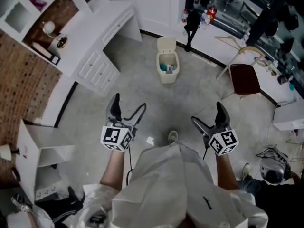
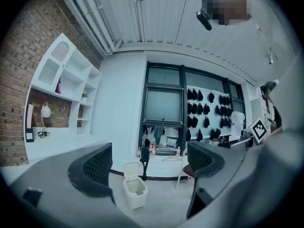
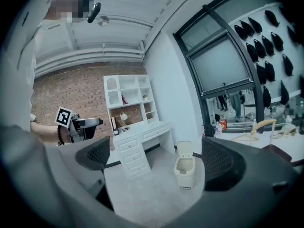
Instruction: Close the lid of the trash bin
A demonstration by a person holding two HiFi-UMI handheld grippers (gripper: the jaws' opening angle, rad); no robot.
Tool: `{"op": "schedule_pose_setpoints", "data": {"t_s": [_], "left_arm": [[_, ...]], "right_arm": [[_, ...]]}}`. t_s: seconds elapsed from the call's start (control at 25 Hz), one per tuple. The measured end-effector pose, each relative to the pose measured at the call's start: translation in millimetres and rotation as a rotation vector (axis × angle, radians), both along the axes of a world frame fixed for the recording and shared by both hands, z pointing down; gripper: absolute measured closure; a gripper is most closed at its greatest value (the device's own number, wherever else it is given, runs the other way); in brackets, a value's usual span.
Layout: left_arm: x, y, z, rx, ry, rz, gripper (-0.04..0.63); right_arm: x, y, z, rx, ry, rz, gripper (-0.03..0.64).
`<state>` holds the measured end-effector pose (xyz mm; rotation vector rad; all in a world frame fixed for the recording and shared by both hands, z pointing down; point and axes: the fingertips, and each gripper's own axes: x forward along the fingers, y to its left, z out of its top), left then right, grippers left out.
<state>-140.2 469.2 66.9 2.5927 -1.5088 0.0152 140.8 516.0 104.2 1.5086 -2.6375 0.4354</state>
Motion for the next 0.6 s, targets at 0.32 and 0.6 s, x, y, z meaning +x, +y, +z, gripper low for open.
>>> {"op": "schedule_pose_setpoints", "data": {"t_s": [0.32, 0.6], "left_arm": [[31.3, -37.0, -2.6, -0.003, -0.014, -0.021, 0.123], [45.3, -75.2, 6.6, -0.011, 0.003, -0.004, 0.123]], "right_arm": [[31.6, -44.9, -0.9, 0.012, -0.027, -0.049, 0.029], [37.0, -77.5, 10.0, -0.014, -0.047, -0.062, 0.029]]}}
